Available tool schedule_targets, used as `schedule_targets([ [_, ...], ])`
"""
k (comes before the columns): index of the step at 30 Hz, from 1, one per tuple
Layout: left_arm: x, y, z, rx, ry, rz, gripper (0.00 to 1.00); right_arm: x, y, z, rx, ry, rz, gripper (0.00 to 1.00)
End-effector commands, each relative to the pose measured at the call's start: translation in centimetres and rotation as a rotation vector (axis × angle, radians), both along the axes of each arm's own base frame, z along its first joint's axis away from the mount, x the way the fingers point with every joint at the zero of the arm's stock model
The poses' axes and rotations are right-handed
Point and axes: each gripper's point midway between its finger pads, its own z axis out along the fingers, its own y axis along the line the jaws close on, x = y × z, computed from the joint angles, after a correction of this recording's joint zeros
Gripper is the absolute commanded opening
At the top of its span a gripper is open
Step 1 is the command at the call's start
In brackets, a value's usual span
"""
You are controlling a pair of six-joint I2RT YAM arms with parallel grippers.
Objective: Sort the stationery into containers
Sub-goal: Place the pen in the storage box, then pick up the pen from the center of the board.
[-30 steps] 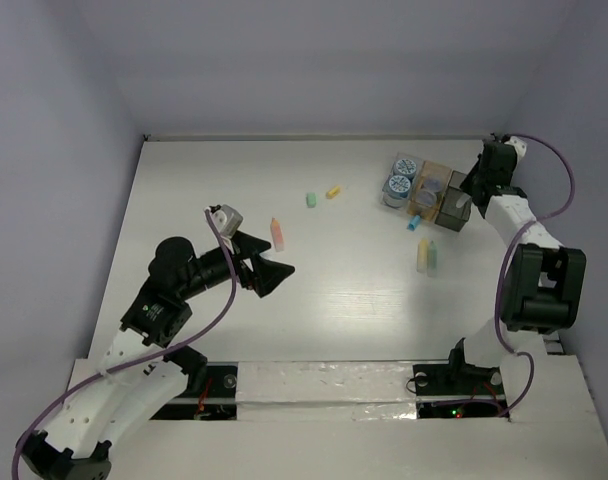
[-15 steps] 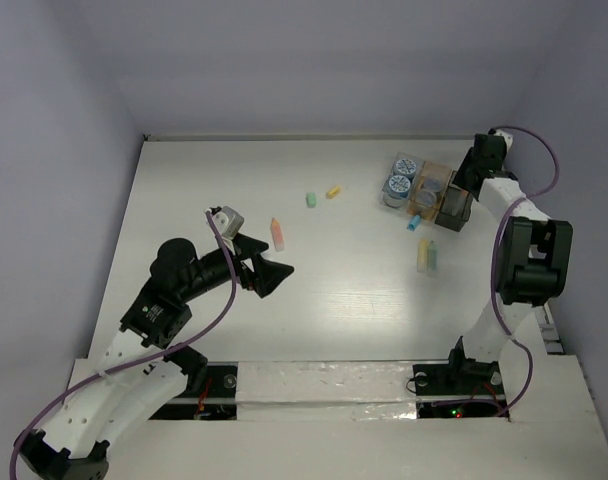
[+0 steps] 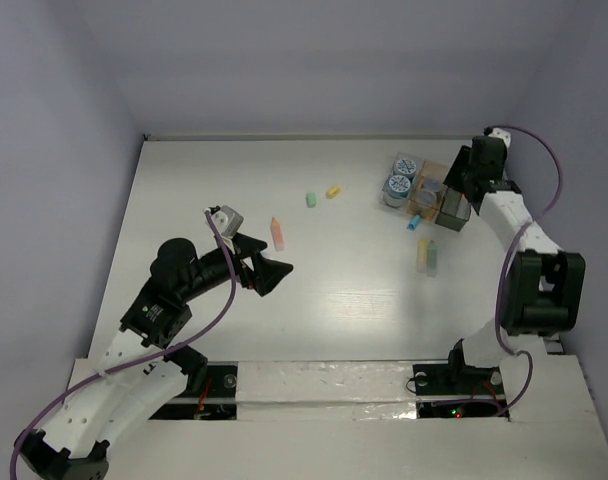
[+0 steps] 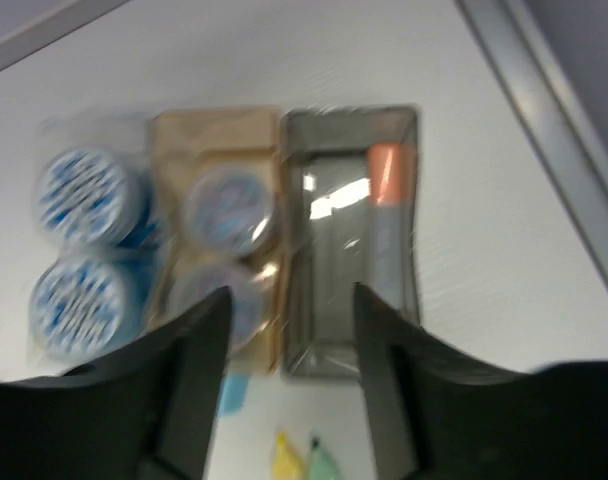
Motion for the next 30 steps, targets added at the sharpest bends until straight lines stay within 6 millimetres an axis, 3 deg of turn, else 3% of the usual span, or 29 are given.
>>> schedule_targets([
  [1,0.0,0.1,2.1,-0.027,-0.069,0.002,0.99,-3.5,6.2,3.6,0.073,-0.097,0.139,0.53],
  [2,0.1,0.2,2.1,-0.026,-0.069,0.013,0.99,-5.7,8.2,0.7,0.090,-0.036,0.182,0.45],
  [4,0.3,0.4,2.1,-0.022,-0.066,0.029,0.99,-8.2,9.5,0.2,0.115,-0.036,0.204,0.39],
  [6,0.7,0.7,2.1,-0.019,-0.068,0.061,0.99,-11.4,10.7,-2.4,0.158,0.033,0.234,0.37],
  [10,0.9,1.1,2.4,-0.021,-0.073,0.089,0.99,-14.9,11.5,-5.6,0.205,0.119,0.250,0.45],
  [11,1.0,1.2,2.4,-0.022,-0.075,0.095,0.99,-15.3,11.6,-6.0,0.209,0.135,0.251,0.53],
  [19,1.0,1.4,2.4,-0.022,-0.075,0.105,0.99,-15.9,13.5,-9.3,0.166,0.277,0.316,0.56],
  [30,1.2,1.4,2.2,-0.019,-0.069,0.109,0.99,-13.5,10.9,-9.8,0.034,0.322,0.208,0.54],
])
